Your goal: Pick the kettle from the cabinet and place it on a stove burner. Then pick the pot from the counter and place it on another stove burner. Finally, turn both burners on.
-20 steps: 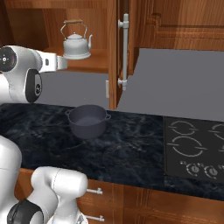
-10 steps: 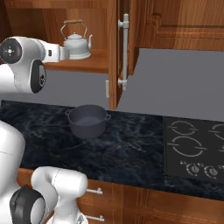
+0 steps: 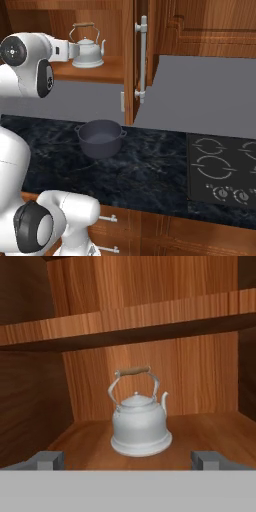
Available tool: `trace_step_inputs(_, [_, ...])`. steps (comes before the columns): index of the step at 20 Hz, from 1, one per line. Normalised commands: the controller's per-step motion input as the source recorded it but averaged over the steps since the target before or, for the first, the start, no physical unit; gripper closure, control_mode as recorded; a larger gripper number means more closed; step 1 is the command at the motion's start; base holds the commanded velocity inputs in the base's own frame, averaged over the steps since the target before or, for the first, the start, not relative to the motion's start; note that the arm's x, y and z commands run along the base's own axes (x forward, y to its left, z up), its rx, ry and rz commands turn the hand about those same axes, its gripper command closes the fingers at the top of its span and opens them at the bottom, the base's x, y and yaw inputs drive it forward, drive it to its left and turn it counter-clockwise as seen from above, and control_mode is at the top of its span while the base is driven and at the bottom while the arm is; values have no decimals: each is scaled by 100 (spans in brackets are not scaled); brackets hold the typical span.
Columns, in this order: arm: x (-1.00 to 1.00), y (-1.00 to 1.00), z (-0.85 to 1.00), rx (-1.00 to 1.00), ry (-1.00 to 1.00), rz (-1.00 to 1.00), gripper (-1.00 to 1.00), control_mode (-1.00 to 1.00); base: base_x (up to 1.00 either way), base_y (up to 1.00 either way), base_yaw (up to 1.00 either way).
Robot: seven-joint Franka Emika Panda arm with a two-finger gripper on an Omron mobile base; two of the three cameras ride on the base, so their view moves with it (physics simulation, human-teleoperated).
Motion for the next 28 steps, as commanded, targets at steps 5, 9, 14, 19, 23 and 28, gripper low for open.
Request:
trace_step_inputs(5, [0,2,0,0,-1,0,-100,-100,0,0,0])
trace_step_inputs(9, [8,7,0,0,-2,0,-100,-100,0,0,0])
trace_step_inputs(14, [7,3,0,0,-7,0,-100,-100,0,0,0])
trace_step_inputs(19, [7,4,0,0,-3,0,-100,-100,0,0,0])
trace_step_inputs(23, [8,7,0,0,-1,0,-100,-100,0,0,0])
trace_step_inputs(28, [9,6,0,0,0,0,-100,-100,0,0,0])
